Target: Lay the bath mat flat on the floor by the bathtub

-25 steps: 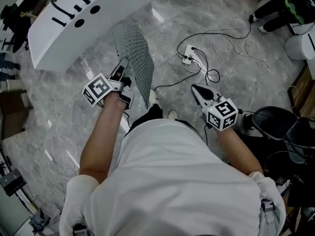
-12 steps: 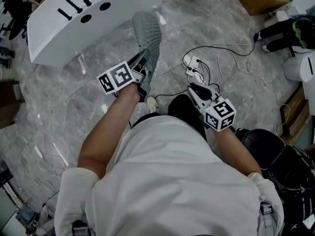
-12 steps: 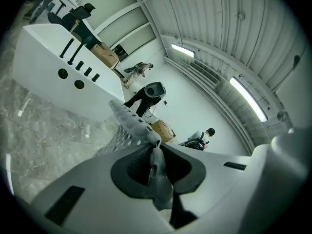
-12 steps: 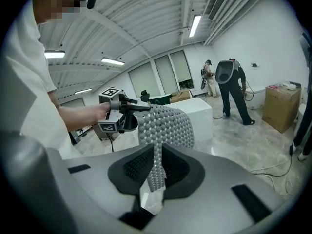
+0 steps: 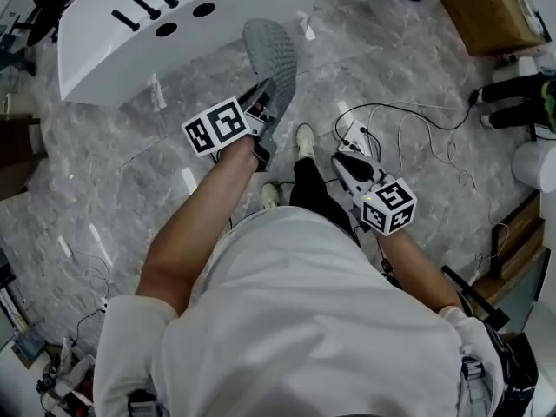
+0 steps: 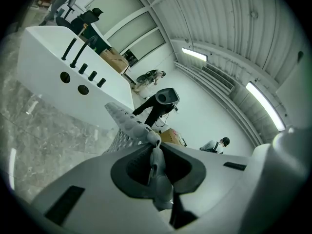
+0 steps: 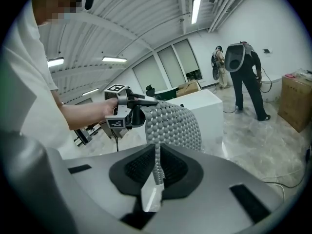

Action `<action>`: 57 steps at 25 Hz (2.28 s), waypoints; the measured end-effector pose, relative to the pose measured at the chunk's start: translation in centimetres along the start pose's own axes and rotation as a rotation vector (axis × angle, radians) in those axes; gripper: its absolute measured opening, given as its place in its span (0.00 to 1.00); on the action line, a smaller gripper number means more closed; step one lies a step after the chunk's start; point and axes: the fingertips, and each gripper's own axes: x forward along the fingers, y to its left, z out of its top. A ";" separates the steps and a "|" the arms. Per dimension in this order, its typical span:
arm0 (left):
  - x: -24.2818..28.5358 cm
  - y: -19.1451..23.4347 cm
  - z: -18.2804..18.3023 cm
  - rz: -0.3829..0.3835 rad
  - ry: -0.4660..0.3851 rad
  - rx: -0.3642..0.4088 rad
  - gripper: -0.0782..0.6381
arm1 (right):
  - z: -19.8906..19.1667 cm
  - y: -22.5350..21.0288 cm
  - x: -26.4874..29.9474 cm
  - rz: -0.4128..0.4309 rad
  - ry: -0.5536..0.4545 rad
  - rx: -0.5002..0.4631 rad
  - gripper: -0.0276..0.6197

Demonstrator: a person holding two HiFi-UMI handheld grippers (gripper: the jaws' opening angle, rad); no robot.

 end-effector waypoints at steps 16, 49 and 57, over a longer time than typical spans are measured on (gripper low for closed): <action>19.6 4.8 9.3 0.155 -0.098 -0.104 0.18 | 9.4 -18.1 7.7 0.109 0.072 0.033 0.10; 7.3 60.1 16.3 0.327 -0.392 -0.305 0.18 | 1.4 -4.2 34.1 0.206 0.594 0.059 0.10; -3.4 75.1 18.2 0.512 -0.400 -0.280 0.18 | 0.0 0.4 42.8 0.246 0.653 0.050 0.10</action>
